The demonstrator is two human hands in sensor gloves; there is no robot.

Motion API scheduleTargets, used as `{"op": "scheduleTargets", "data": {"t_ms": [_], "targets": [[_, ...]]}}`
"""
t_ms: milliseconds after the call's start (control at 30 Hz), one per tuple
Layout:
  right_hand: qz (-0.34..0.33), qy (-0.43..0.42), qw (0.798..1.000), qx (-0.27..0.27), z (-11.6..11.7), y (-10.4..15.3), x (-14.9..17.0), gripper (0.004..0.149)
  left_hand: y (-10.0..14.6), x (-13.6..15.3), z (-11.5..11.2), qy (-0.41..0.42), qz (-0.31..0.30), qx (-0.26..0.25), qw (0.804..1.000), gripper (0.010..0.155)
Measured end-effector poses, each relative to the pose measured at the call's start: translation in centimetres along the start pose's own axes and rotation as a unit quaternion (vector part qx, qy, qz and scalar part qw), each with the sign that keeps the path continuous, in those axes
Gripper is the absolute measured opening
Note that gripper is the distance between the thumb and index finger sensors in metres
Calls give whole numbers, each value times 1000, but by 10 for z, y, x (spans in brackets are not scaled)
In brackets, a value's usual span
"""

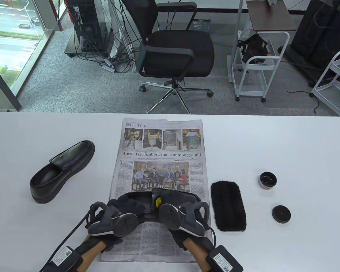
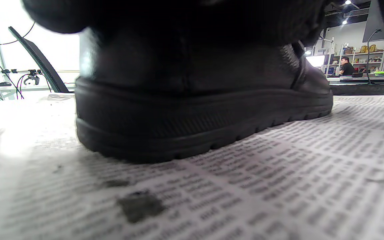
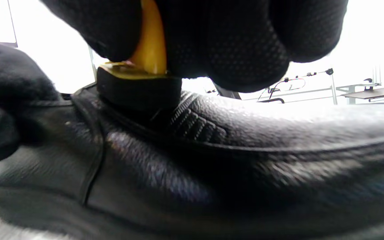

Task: Dip and apply built-in sponge shoe polish on shoes

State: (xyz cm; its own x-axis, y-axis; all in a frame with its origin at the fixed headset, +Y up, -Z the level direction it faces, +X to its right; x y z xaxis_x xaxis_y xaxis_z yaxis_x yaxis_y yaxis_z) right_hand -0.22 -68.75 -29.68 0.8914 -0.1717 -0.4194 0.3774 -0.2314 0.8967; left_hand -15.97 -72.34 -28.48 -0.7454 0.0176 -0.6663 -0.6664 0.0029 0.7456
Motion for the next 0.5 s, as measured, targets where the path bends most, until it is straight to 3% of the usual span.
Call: {"op": "scheduleTargets", "data": {"t_ms": [233, 500], "targets": [[62, 25, 998, -10, 2, -18, 24, 45, 0, 0, 0, 0, 0, 1, 1000, 47], [111, 104, 987, -50, 0, -5, 56, 43, 0, 0, 0, 0, 1, 1, 1000, 47]]}}
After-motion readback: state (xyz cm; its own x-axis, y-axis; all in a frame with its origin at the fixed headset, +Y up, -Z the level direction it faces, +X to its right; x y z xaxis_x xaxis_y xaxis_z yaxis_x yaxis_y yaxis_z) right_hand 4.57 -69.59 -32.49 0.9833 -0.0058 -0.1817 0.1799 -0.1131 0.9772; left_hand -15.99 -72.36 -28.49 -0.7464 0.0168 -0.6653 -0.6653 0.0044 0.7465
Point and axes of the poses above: the tracker on the back of each hand, its own x axis roughly to the little-finger side, its own y axis roughly from the fingertips to the wrist, z = x × y, the point moved 3 cm from there along -y, roughly from the wrist to the fingertips, and after that the axes turned 4 degrees about -z, right-handed, at the moved point
